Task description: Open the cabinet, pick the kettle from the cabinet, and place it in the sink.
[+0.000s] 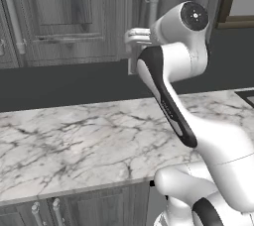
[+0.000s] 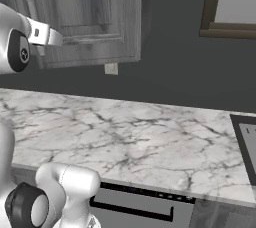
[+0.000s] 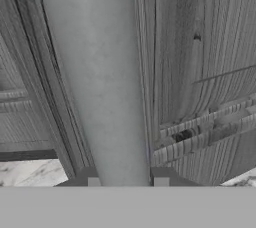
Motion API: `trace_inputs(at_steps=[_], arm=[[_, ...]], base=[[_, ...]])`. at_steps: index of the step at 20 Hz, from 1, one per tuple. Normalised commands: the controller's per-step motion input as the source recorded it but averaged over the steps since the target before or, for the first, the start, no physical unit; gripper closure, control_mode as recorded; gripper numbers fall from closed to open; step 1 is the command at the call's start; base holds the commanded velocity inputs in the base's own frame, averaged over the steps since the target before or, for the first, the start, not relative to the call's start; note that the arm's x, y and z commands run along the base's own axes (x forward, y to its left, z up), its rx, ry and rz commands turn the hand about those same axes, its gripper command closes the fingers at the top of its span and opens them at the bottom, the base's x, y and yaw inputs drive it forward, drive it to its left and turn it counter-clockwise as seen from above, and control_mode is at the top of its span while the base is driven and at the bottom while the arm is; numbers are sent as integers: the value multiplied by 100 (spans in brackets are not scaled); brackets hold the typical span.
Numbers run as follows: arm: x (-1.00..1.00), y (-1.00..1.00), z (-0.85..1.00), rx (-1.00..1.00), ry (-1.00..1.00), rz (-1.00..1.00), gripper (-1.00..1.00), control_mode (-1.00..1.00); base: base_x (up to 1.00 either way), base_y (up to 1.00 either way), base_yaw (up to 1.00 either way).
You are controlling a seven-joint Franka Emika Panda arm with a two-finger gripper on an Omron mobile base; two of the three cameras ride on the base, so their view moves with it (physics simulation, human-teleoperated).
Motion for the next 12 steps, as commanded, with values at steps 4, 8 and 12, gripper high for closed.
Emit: trace_inputs(at_steps=[4, 8, 12], arm=[[-50, -17, 11, 1, 0, 0, 100, -100], [-54, -25, 12, 2, 0, 0, 100, -100], [-50, -28, 10, 4, 0, 3, 100, -100]], base=[[0, 0, 0], [0, 0, 0], [0, 0, 0]])
